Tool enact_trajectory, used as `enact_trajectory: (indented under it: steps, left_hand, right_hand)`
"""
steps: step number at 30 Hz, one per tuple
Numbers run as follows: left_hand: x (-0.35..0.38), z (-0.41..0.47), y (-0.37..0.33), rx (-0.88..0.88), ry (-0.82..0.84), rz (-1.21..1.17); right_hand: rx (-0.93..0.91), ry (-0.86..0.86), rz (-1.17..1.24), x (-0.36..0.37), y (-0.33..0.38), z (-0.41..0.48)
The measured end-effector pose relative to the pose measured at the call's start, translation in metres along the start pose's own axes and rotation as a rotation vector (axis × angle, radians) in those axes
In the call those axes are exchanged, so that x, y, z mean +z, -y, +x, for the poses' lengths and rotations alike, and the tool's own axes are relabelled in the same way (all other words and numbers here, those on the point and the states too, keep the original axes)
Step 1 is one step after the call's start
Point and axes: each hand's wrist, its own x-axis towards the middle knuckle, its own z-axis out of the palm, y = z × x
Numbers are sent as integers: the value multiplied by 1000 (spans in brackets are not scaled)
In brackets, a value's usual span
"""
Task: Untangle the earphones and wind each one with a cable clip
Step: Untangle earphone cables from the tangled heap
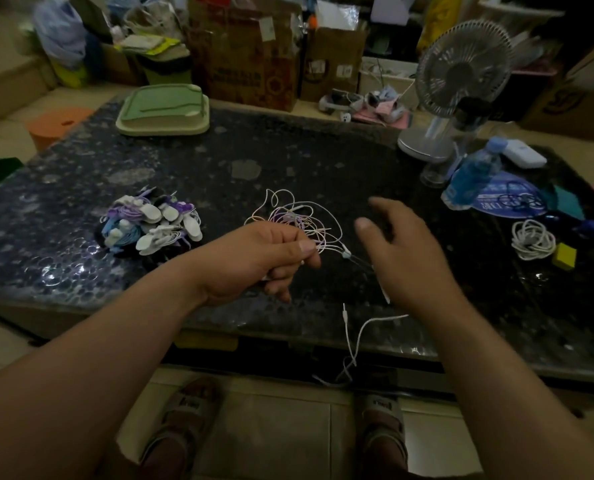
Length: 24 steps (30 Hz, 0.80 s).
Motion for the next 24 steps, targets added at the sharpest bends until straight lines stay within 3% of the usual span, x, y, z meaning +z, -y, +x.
enact_trajectory:
  steps: [2,5,16,18,22,24]
  left_hand:
    - [6,1,-3,7,14,-16]
    - [7,2,-3,21,-21,-38]
    - [14,3,-2,-56,16,59]
    - [17,2,-3,-56,10,30]
    - [19,-1,-7,-15,21,-150]
    - [18,-1,-8,16,-12,-261]
  right_hand:
    - [-114,169,193,6,10,-7]
    - [-33,450,375,12,18,-13]
    - [-42,178,361,7,0,2]
    - [-10,187,400,7,-2,4]
    - [189,349,777,11,-6,8]
    - [242,385,838,14,-4,6]
